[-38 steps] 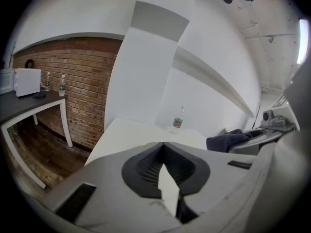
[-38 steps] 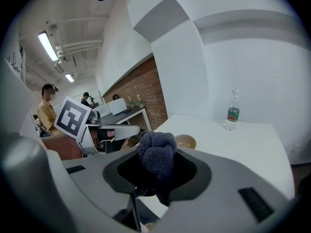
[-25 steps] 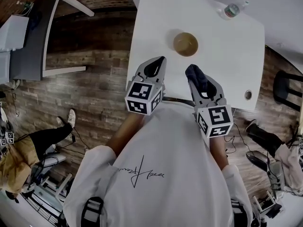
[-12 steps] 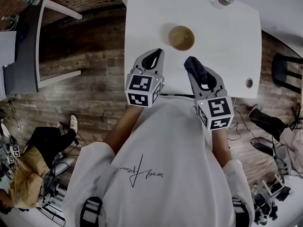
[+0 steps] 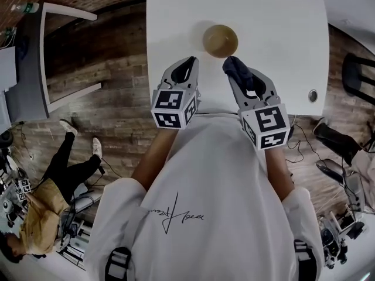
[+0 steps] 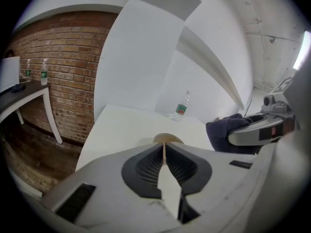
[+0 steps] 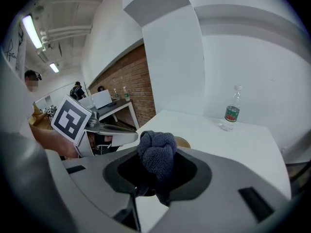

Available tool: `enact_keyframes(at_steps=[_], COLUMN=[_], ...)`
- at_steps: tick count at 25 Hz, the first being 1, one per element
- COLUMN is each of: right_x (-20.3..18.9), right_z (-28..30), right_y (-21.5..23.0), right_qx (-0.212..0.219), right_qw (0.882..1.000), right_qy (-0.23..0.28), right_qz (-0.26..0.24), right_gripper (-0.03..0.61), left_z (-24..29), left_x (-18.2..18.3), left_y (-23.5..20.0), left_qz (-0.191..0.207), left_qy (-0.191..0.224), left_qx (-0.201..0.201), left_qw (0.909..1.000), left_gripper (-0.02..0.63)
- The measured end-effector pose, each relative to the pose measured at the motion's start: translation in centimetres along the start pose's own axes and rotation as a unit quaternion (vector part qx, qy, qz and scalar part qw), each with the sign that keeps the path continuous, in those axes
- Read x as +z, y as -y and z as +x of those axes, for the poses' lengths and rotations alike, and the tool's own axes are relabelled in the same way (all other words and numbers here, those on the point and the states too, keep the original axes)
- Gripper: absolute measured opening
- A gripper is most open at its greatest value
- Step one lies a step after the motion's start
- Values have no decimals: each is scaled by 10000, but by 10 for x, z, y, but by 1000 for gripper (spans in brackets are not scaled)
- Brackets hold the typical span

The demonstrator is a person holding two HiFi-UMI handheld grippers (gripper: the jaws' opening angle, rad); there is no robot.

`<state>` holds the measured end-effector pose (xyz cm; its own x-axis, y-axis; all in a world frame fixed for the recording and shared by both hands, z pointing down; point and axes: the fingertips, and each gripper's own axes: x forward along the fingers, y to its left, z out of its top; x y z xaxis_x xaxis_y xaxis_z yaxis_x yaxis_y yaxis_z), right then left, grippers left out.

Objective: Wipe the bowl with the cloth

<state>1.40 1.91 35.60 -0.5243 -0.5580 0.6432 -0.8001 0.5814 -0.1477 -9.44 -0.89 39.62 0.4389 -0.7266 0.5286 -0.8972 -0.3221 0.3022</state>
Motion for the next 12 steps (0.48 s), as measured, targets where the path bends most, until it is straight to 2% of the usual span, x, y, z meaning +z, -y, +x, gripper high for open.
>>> enact_keyframes(at_steps=[6,12], right_x=[-5,-8], right_z=[14,20], right_y=[10,30], right_qx=[172,148], right_qw=[9997,9996], right_qy=[-149,-229], right_qz=[-19,36], right_gripper=[120,120], left_z=[21,35], left_x=[-2,-7], left_y=[-2,-8], left_qz=[-38,-152], left_qy=[-87,-198], left_qx=[138,280], left_qw=[9999,9993], left_gripper=[56,60])
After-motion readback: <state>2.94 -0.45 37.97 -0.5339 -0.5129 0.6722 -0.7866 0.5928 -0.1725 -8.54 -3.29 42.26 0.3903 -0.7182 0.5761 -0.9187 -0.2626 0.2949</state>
